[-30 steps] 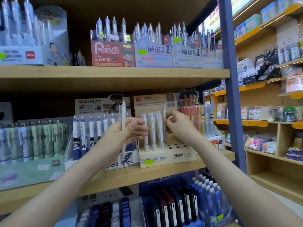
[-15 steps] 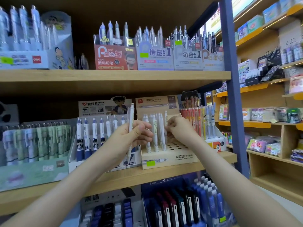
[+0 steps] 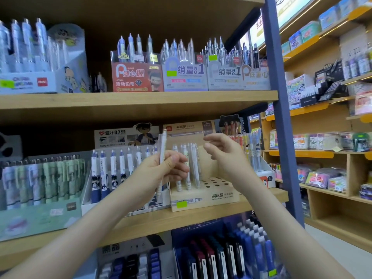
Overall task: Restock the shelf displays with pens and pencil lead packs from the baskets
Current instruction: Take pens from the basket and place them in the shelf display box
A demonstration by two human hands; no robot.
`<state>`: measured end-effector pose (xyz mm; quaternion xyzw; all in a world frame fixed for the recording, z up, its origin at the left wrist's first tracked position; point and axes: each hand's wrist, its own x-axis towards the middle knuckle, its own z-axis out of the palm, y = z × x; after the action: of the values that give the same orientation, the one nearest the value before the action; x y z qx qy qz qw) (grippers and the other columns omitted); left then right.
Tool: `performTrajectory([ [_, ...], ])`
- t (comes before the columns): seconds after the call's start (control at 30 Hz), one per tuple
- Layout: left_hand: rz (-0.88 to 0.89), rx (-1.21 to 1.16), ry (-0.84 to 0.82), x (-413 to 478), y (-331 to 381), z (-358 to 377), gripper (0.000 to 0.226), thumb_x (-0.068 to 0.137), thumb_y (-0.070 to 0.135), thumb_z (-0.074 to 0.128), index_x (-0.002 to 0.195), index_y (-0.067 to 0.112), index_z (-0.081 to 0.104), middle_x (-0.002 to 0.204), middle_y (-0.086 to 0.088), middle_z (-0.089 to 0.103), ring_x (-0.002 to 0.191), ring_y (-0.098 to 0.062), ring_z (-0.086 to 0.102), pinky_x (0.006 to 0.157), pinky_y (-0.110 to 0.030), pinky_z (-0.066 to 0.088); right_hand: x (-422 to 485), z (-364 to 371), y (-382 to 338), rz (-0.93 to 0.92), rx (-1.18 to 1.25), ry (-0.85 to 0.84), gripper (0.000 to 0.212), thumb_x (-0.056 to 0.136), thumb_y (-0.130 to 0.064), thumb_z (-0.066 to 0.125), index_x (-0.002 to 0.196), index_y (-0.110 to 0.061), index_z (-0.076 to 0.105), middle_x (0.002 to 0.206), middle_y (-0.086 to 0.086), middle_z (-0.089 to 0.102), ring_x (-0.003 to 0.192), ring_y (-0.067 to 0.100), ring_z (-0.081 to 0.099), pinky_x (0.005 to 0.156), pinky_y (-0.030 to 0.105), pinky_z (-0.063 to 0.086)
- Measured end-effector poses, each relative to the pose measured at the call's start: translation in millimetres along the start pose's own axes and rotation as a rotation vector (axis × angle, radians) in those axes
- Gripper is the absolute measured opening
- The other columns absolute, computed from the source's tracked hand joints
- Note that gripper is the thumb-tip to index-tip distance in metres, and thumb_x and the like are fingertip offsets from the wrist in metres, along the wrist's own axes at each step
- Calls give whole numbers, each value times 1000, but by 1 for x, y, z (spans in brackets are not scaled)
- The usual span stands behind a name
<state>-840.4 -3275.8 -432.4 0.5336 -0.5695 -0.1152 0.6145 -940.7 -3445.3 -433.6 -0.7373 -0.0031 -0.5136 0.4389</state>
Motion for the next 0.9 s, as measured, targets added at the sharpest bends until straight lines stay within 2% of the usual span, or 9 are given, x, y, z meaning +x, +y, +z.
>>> performTrajectory([
  [0.07, -38, 45, -68, 3, 1, 8, 31, 85, 27, 49, 100, 2, 62, 83, -7, 69, 79, -17, 67, 77, -25, 56, -11, -4, -15, -33, 8, -196, 19, 90, -25, 60, 105, -36, 65, 102, -17, 63, 92, -6, 57, 83, 22, 48],
  [0.13, -69, 96, -138, 6, 1, 17, 31, 87, 27, 50, 101, 2, 62, 84, -8, 69, 80, -18, 66, 76, -25, 55, -18, -3, -22, -31, -7, -325, 20, 90, -22, 60, 105, -33, 68, 107, -11, 65, 98, 0, 58, 89, 26, 48],
  [0.3, -114, 193, -186, 15, 2, 31, 18, 96, 16, 47, 96, 4, 62, 82, -8, 67, 75, -14, 66, 72, -21, 54, -22, -7, -26, -48, 80, -364, 16, 92, -16, 59, 93, -22, 73, 96, 14, 67, 88, 29, 59, 88, 42, 48],
  [0.4, -122, 296, -183, 18, 2, 38, 17, 93, 20, 55, 106, 10, 61, 93, -4, 69, 83, -12, 68, 76, -20, 54, -19, -10, -22, -57, 92, -335, 13, 92, -16, 57, 94, -16, 70, 91, 13, 66, 84, 25, 60, 80, 39, 51],
  [0.47, 19, 572, -29, 17, -9, 38, 32, 90, 28, 61, 120, 18, 55, 109, 5, 64, 99, -6, 63, 85, -19, 51, -15, -12, -21, -71, 176, -191, 13, 95, -17, 52, 97, -14, 64, 90, 6, 67, 86, 18, 65, 77, 29, 54],
  [0.53, 368, 930, 229, 12, -18, 33, 40, 91, 35, 56, 128, 19, 50, 119, 8, 56, 112, -2, 51, 95, -15, 40, -10, -18, -19, -105, 192, -6, 12, 97, -16, 48, 98, -12, 59, 89, 5, 67, 81, 13, 66, 71, 24, 54],
  [0.6, 650, 1257, 305, 10, -30, 21, 45, 90, 35, 50, 131, 16, 48, 129, -1, 52, 121, -12, 43, 104, -21, 29, -6, -21, -10, -116, 85, 86, 11, 98, -16, 47, 99, -12, 57, 88, 4, 67, 78, 9, 66, 67, 20, 54],
  [0.73, 670, 1489, 218, 14, -50, 8, 54, 90, 41, 47, 138, 17, 44, 145, -12, 42, 135, -26, 33, 112, -39, 21, -2, -12, 14, -65, -107, 72, 9, 97, -18, 49, 100, -14, 56, 85, -2, 66, 82, 13, 66, 74, 28, 56],
  [0.9, 667, 1557, 200, 16, -57, 4, 58, 90, 44, 46, 141, 18, 41, 149, -13, 37, 140, -27, 27, 115, -40, 18, 5, -4, 25, 2, -148, -18, 11, 98, -25, 47, 100, -21, 57, 85, -2, 69, 78, 6, 66, 79, 39, 56],
])
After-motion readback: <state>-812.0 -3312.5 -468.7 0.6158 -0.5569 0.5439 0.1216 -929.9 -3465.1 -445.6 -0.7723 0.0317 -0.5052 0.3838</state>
